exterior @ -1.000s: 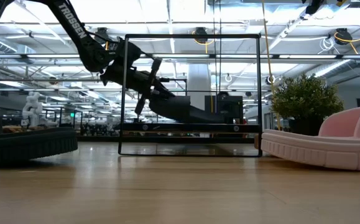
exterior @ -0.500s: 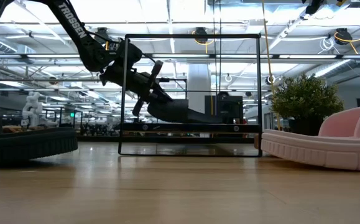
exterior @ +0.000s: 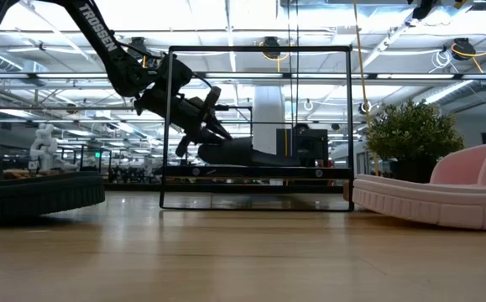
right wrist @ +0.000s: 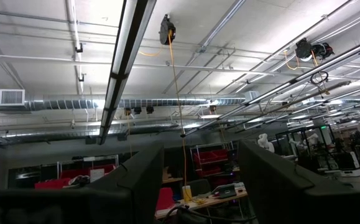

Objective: Pick and place slides into the shelf
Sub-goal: Put the top black slides on the shelf

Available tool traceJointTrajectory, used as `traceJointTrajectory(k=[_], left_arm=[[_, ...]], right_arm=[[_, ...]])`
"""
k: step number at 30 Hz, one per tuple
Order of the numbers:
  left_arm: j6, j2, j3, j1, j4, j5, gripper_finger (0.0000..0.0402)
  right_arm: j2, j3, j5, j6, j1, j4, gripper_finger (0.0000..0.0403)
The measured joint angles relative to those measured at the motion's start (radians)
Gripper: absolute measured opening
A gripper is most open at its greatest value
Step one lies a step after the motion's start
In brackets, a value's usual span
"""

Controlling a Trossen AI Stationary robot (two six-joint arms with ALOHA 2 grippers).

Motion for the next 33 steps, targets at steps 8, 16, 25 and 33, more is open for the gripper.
traceJointTrajectory(k=[8, 16, 25, 33], left_arm=[[0.02, 0.0, 0.0, 0.0, 0.0, 0.0, 0.0097], [0.063, 0.0, 0.0, 0.0, -0.017, -0.023, 0.0126], [0.11, 0.0, 0.0, 0.0, -0.042, -0.052, 0.0145], [0.138, 0.0, 0.0, 0.0, -0.042, -0.06, 0.0145]], right_arm=[[0.0, 0.0, 0.0, 0.0, 0.0, 0.0, 0.0196], [0.0, 0.0, 0.0, 0.0, 0.0, 0.0, 0.0196], [0.0, 0.0, 0.0, 0.0, 0.0, 0.0, 0.0196], [0.0, 0.0, 0.0, 0.0, 0.0, 0.0, 0.0196]])
